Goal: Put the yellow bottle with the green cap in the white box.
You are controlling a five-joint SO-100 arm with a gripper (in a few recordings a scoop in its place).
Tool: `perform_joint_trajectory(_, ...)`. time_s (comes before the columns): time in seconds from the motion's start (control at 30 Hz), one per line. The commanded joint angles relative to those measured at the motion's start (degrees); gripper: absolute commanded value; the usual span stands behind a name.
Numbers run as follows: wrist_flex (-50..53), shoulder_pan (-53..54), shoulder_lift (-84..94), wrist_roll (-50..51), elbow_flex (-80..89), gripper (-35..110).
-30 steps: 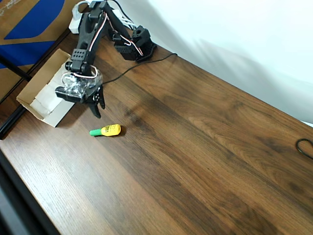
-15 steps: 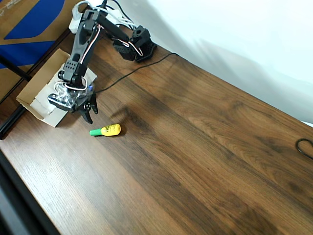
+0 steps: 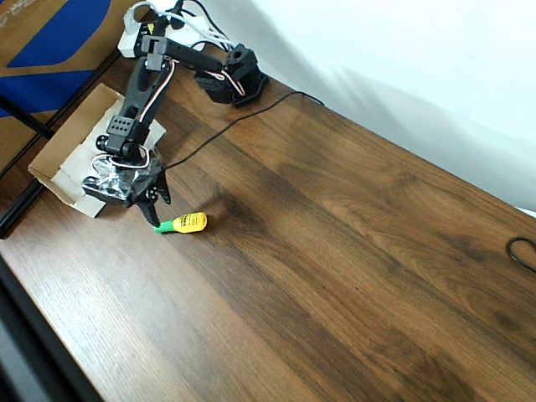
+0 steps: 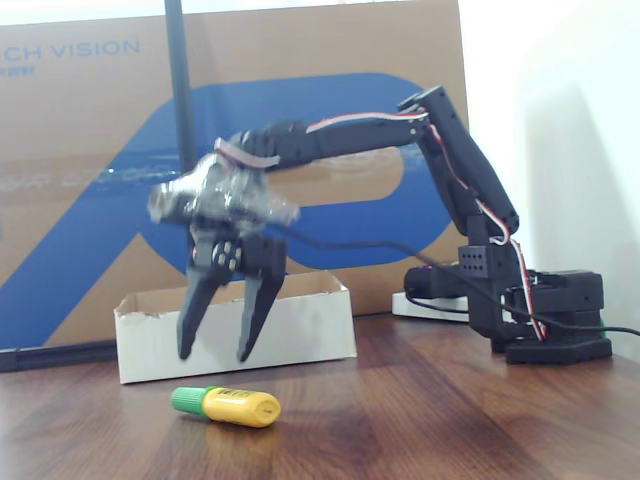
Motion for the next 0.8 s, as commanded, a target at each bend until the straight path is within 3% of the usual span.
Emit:
perform_joint_trajectory(0.0,1.58,-2.46,2.02,0.0,-4.57,26)
perform_joint_trajectory(0.23,2.11,-7.65,1.41,-1.49,-3.25,26)
perform_joint_trajectory(0.77,2.11,-7.47,-4.04,-2.9,-2.99,26)
